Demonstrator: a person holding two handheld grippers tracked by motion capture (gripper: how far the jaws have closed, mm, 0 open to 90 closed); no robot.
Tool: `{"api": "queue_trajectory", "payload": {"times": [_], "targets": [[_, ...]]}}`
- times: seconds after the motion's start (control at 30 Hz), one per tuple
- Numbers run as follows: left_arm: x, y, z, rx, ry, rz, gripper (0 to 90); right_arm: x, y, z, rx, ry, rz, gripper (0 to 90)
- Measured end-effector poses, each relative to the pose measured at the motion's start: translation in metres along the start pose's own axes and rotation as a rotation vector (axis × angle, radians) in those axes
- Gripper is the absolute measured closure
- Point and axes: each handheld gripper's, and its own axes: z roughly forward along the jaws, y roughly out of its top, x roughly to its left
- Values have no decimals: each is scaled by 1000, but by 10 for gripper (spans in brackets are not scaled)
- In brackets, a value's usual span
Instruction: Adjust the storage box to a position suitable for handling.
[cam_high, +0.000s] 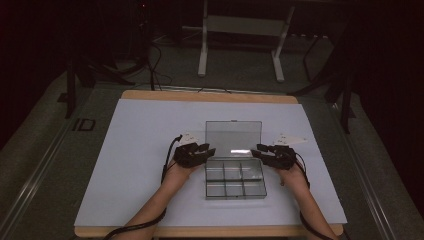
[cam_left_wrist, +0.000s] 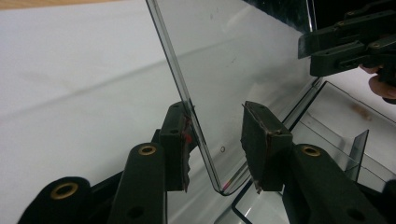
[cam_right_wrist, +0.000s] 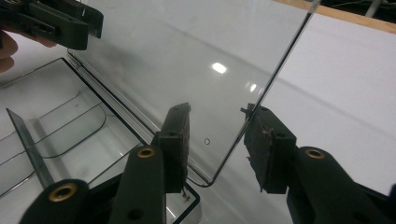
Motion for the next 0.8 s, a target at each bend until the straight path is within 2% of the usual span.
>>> {"api": "queue_trajectory", "payload": {"times": [0.13, 0.33, 0.53, 0.8], "targets": [[1, 0, 2, 12, -3, -23, 605, 0, 1, 2, 16, -1, 7, 573], [1, -2, 5, 31, 5, -35, 574, 0, 0, 4, 32, -2, 33, 532], [-1, -3, 8, 49, 14, -48, 516, -2, 0, 6, 48, 9, 85, 526], [-2, -2, 10, 59, 19, -80, 500, -4, 2, 7, 64, 11, 114, 521]]}}
